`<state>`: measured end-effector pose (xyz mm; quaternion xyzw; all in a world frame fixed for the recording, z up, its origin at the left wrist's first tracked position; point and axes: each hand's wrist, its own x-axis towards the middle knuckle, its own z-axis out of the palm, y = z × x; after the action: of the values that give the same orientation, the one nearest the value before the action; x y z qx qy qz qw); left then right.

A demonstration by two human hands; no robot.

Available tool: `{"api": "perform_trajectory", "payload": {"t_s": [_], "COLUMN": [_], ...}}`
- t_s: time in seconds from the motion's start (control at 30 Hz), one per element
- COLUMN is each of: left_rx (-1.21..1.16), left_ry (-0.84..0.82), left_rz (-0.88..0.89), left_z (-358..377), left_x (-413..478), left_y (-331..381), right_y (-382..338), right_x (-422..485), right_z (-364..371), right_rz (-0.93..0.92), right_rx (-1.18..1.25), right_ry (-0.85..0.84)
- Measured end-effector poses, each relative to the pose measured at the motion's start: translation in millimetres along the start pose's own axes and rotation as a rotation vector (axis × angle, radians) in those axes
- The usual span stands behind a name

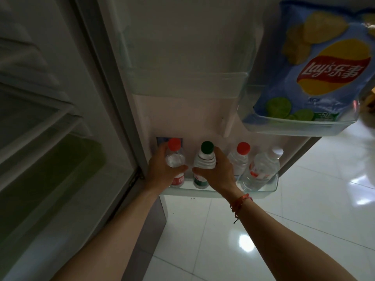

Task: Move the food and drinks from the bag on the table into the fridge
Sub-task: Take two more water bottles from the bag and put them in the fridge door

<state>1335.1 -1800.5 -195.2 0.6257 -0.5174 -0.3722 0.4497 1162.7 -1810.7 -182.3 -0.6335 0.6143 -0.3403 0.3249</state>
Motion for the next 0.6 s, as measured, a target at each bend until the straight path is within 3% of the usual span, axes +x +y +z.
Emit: {"api": "perform_trajectory", "payload": {"t_s": [0.6], "left_rx": [0.009], "left_ry": [-0.029], "left_rz": [-0.007], "left_z": [6.7], "left_x": [3.3], "left_y": [-11.8], "right_y": [7.2], "right_x": [6.5], "right_z": [4.2], "right_rz": [0.039], "right_rx": [0.055], "right_ry": [-0.021]}}
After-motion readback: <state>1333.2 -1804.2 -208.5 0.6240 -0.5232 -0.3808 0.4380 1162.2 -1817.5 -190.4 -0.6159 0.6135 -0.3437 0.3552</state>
